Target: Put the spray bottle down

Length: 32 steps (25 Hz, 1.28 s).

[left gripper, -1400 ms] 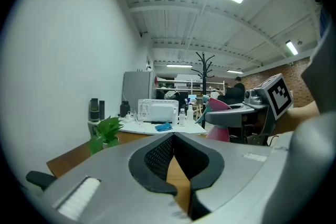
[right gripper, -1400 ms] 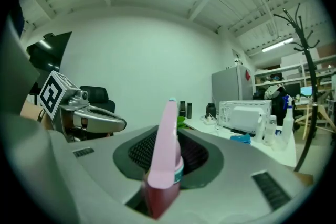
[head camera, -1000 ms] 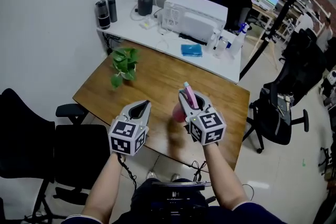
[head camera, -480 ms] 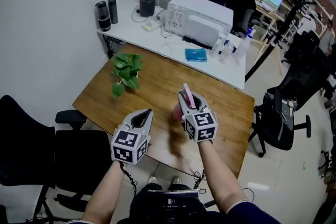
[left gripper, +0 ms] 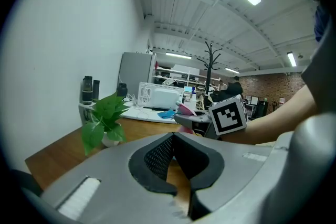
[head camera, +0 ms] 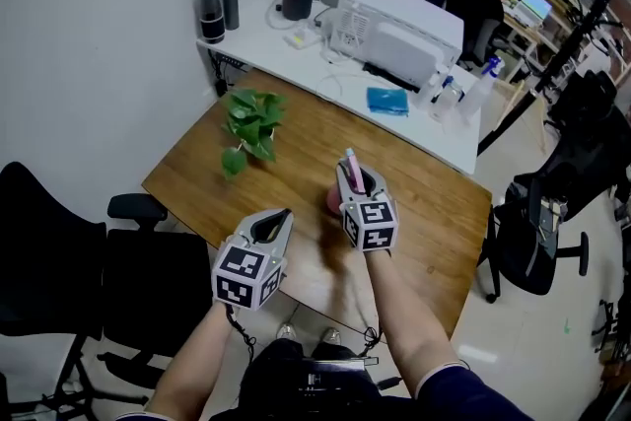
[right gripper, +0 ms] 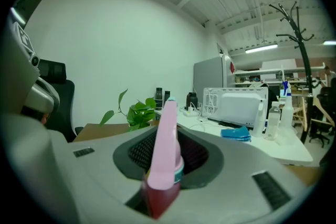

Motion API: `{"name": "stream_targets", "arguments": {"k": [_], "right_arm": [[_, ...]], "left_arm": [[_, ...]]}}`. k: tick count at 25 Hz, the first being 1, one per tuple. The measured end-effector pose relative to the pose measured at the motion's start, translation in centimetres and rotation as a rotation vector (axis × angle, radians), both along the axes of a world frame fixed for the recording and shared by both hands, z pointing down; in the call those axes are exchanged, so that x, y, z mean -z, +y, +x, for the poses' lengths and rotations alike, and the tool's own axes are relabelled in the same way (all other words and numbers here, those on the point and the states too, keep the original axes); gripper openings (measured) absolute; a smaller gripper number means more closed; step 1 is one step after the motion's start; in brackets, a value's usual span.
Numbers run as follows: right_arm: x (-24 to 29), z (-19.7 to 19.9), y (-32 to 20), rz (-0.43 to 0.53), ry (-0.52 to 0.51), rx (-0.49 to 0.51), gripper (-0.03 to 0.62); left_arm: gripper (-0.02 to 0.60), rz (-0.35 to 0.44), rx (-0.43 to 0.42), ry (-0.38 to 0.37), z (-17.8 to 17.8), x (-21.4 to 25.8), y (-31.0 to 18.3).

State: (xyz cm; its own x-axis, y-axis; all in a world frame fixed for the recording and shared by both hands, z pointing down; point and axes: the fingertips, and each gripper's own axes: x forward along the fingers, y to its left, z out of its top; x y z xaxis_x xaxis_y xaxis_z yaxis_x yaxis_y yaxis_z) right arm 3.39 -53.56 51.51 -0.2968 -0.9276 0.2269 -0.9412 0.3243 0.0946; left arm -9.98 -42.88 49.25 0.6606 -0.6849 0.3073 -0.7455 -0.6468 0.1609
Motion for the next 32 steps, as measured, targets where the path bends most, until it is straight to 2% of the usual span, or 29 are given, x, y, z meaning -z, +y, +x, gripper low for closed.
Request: {"name": "stream_targets", "arguments": {"k": [12,24,26,28,30,32], "right_arm": [[-2.3,-0.3,-0.8,-0.044,-0.004,-0.002,0.114],[-2.8,0.3,-1.1,-0.064,-0.050,-0.001,0.125],[-3.3,0.2,-1.0,-0.087,-0.062,0.008,0.182],[-3.6,0.1,-0.9,-0.096,-0.074,0.013,0.197],[-3.6,0.2,-0.7,-0.103,-0.093,0.014,0.305],[-3.9,0.5,0.0,-0.113,-0.108,0.010,0.342]], "left_arm": [[0.009,-0.023,0.005,0.000,-0.3,-0.9,-1.0],[0.009,-0.033,0.004,-0.005,-0.2,-1.1,-0.9],[0.009,-0.033,0.006,-0.009,-0.3,-1.0,-0.7],[0.009,-0.030,0.005,-0.013,-0.3,-1.0,-0.7],[0.009,-0.027,0.004,-0.018,-0.4,-0.9,-0.7],[0.009,-0.027,0.006,-0.019,-0.4,-0.9,-0.6]]}}
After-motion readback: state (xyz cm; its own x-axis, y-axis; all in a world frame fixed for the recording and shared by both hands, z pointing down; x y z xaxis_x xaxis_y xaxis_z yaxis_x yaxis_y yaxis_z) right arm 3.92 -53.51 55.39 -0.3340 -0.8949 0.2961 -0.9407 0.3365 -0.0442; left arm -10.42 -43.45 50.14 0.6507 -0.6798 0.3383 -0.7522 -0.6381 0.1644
